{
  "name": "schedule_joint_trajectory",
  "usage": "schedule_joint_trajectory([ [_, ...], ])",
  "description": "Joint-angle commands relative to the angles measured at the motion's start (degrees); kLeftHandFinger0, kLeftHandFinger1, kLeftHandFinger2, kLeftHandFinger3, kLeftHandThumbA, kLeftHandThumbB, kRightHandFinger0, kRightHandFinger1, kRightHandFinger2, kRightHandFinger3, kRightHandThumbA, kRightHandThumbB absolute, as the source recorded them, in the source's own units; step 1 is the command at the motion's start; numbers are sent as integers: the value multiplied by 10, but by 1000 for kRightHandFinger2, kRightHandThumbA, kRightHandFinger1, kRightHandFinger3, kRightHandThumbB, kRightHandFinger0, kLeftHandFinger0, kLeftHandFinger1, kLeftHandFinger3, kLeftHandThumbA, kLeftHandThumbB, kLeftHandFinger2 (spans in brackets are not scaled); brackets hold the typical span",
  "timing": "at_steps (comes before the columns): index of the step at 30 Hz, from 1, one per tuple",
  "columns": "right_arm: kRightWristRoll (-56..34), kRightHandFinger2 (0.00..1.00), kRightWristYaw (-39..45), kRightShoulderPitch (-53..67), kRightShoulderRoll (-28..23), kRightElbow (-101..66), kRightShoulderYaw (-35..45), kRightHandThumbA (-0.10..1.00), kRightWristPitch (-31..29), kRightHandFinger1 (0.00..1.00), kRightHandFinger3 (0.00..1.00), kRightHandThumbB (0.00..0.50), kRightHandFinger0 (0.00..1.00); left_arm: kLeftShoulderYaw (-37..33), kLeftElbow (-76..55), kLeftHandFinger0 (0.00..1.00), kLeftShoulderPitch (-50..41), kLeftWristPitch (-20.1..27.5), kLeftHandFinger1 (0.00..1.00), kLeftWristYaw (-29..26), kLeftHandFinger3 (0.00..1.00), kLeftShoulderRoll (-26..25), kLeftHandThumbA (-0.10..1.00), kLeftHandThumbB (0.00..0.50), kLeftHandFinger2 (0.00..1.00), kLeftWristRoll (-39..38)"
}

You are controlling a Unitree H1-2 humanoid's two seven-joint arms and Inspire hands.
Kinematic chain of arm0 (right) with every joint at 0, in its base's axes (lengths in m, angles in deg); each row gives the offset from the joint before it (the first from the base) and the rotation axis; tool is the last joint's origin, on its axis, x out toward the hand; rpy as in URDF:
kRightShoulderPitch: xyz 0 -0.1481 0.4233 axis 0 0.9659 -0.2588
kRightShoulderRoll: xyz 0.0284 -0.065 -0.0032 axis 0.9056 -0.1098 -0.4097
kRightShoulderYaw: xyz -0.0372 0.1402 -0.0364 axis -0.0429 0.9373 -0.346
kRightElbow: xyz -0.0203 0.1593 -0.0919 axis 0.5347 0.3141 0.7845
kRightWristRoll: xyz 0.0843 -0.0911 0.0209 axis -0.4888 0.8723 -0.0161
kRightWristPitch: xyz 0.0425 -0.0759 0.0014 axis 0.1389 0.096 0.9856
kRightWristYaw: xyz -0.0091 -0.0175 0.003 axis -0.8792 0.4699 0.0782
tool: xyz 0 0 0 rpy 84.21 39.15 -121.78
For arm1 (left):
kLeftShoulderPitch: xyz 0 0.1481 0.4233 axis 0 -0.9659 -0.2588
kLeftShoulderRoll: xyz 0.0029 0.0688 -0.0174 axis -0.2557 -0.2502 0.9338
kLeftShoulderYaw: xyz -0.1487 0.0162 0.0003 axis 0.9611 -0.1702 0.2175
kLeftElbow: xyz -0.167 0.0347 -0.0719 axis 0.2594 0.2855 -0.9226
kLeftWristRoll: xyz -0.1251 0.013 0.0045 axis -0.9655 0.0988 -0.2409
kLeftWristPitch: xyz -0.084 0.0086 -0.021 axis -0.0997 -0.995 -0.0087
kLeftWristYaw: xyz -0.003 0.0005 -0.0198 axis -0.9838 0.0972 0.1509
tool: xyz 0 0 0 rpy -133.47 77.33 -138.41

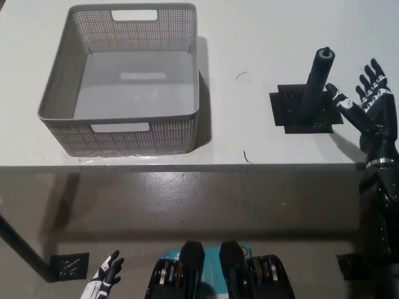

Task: Use the right hand to pick up a electric screw driver and put it into a container on the left side

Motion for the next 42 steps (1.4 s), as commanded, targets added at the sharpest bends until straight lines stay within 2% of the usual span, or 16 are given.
schedule_joint_trajectory([
  [1,2,1000,4,-49,-12,33,-11,885,-6,1000,1000,392,1000,2,-12,1000,-1,25,1000,9,1000,-10,1000,113,1000,-10],
  [4,14,1000,-2,-65,-10,76,-22,857,-21,1000,1000,411,1000,2,-7,1000,1,31,1000,11,1000,-10,1000,111,1000,-10],
  [8,6,1000,9,-75,-8,117,-26,801,-48,1000,1000,392,1000,0,-3,1000,0,36,1000,15,1000,-12,1000,115,1000,-9],
  [12,2,1000,13,-89,-7,162,-29,742,-71,1000,1000,408,1000,-2,-5,1000,-3,34,1000,20,1000,-15,1000,111,1000,-8],
  [16,10,1000,7,-105,-9,198,-37,754,-72,1000,1000,422,1000,-3,-12,1000,-7,27,1000,24,1000,-14,1000,114,1000,-13],
  [21,21,1000,1,-128,-15,245,-47,792,-86,1000,1000,463,1000,-4,-13,1000,-7,29,1000,26,1000,-15,1000,112,1000,-7],
  [23,27,1000,0,-138,-17,262,-54,822,-91,1000,1000,497,1000,-4,-12,1000,-7,32,1000,27,1000,-15,1000,113,1000,-7],
  [30,37,1000,-8,-191,-28,344,-70,775,-98,1000,1000,464,1000,-3,-11,1000,-7,34,1000,29,1000,-14,1000,131,1000,-9],
  [32,43,1000,-11,-210,-33,369,-78,779,-98,1000,1000,495,1000,-4,-11,1000,-4,34,1000,29,1000,-14,1000,135,1000,-7],
  [38,74,1000,-42,-271,-41,432,-116,827,-81,1000,1000,500,1000,-6,-14,1000,3,28,1000,30,1000,-15,1000,147,1000,2],
  [40,76,1000,-66,-290,-40,453,-121,731,-69,1000,1000,500,1000,-7,-16,1000,3,25,1000,32,1000,-16,1000,157,1000,0],
  [41,77,1000,-94,-302,-37,462,-122,600,-56,1000,1000,500,1000,-8,-15,1000,3,27,1000,33,1000,-16,1000,156,1000,0],
  [42,81,1000,-118,-310,-36,469,-124,576,-46,1000,1000,500,1000,-8,-16,1000,4,27,1000,34,1000,-16,1000,156,1000,0],
])
